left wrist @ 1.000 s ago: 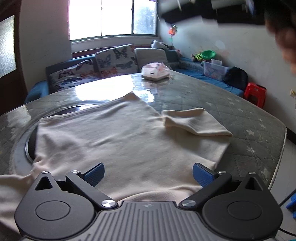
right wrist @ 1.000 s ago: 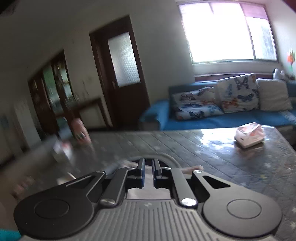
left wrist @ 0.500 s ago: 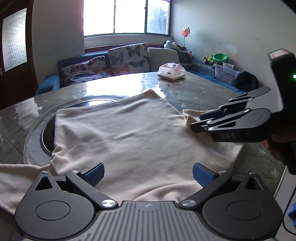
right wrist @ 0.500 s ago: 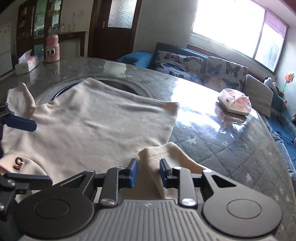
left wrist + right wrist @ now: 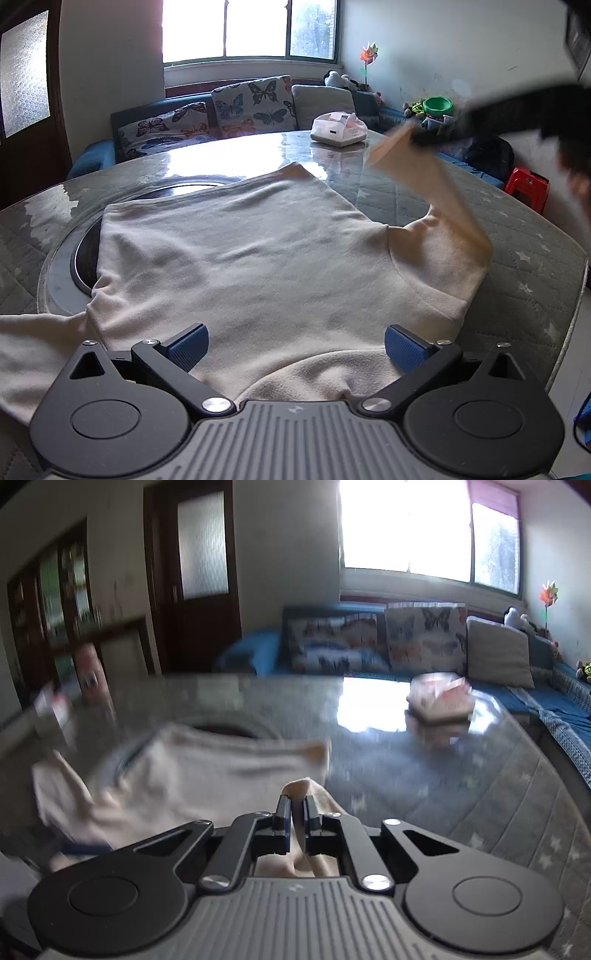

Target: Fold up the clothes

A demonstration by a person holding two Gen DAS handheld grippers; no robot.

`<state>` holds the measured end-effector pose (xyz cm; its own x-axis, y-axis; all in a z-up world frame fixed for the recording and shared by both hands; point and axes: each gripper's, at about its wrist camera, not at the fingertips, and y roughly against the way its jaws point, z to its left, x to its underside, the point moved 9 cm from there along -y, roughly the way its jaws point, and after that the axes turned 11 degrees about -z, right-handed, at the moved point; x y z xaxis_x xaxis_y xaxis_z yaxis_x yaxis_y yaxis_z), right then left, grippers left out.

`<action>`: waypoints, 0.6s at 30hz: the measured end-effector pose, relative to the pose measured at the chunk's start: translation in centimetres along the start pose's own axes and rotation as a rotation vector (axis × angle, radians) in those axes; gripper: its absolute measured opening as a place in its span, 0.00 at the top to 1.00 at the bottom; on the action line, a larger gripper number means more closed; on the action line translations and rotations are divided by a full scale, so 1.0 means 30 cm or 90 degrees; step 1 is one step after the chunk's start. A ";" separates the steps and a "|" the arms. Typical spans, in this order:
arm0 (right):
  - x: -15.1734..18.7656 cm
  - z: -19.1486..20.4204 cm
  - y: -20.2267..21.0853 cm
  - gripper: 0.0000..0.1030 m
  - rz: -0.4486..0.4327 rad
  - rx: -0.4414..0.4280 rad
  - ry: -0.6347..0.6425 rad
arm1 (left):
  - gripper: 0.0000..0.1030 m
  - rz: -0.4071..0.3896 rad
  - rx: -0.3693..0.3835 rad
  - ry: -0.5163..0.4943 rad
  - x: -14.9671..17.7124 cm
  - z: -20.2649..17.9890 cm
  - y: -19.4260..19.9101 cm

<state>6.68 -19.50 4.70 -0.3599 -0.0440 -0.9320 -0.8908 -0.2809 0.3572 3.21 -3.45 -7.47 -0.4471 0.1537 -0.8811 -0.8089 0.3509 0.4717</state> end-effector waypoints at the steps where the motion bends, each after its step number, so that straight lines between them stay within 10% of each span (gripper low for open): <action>1: -0.037 0.000 0.022 0.95 -0.014 -0.004 -0.008 | 0.00 -0.001 0.000 0.002 0.000 0.002 0.002; 9: -0.223 0.127 0.076 0.95 -0.058 -0.099 -0.063 | 0.00 -0.021 -0.007 0.015 -0.013 0.032 0.047; 18: -0.150 0.362 -0.040 0.95 -0.007 -0.195 -0.008 | 0.00 -0.029 -0.040 0.037 0.001 0.100 0.103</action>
<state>6.36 -8.56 9.15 -0.3564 -0.0283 -0.9339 -0.7696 -0.5579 0.3106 1.84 0.41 -6.14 -0.4286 0.0844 -0.8995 -0.8505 0.2982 0.4332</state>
